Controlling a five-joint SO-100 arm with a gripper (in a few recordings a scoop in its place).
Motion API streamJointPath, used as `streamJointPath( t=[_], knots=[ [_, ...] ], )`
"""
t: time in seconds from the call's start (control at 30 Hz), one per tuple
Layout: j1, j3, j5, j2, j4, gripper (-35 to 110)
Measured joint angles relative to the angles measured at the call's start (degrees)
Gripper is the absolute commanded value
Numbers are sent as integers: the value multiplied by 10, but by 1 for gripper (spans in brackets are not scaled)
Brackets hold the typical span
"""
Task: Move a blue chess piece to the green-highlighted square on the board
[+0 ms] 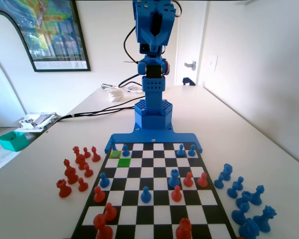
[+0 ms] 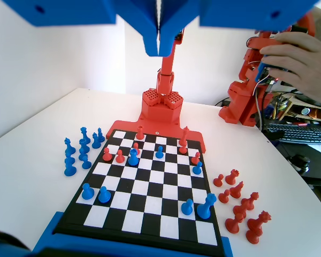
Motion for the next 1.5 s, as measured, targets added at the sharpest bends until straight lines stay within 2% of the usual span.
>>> streamJointPath(
  t=[0.2, 0.57, 1.07, 1.5],
  knots=[
    [0, 0, 0, 0, 0, 6],
    [-10, -1, -2, -16, 0, 1],
    [28, -191, 5, -344, 36, 1],
    [64, -170, -137, -503, 33, 1]
  ],
)
